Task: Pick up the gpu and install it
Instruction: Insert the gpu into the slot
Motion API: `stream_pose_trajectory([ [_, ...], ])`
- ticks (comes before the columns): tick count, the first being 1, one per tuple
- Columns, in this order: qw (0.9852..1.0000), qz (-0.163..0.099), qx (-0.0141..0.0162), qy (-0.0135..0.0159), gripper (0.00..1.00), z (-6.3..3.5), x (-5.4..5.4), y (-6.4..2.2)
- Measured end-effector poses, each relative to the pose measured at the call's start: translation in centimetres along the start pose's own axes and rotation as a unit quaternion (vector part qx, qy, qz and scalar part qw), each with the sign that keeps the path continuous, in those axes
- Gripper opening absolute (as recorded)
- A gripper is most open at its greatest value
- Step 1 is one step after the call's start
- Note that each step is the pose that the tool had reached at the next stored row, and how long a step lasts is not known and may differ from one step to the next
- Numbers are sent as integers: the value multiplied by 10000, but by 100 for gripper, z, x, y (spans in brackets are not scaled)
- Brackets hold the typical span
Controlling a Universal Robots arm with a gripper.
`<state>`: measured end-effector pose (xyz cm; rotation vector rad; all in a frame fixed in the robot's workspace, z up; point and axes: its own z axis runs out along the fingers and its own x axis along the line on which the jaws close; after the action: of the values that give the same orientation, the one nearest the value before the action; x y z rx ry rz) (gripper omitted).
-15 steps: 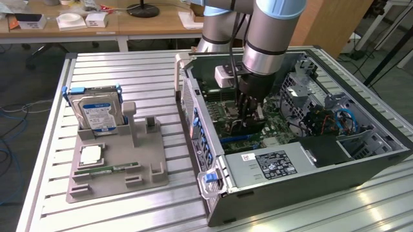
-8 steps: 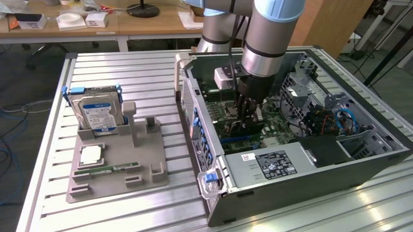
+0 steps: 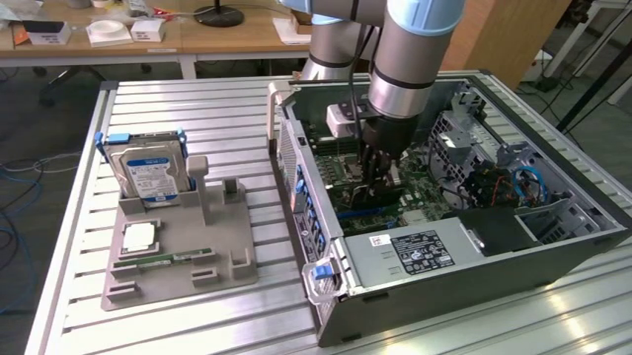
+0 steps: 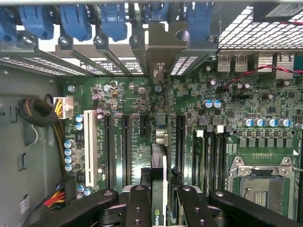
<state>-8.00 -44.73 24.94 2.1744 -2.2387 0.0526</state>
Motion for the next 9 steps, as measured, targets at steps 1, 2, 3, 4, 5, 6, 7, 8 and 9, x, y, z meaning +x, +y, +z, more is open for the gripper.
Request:
stream_pose_trajectory([
  [1,10000,1,0,-1,26,1,0,2],
  [2,10000,0,0,0,26,2,0,3],
  [3,10000,0,0,-1,26,2,0,3],
  [4,10000,0,0,-1,26,3,-1,4],
  [5,10000,1,0,-1,26,5,-1,4],
  [6,10000,1,1,-1,26,7,-1,4],
  [7,10000,1,1,-1,26,12,-1,4],
  [8,10000,1,1,0,26,18,-1,4],
  [9,10000,1,1,0,26,24,-1,4],
])
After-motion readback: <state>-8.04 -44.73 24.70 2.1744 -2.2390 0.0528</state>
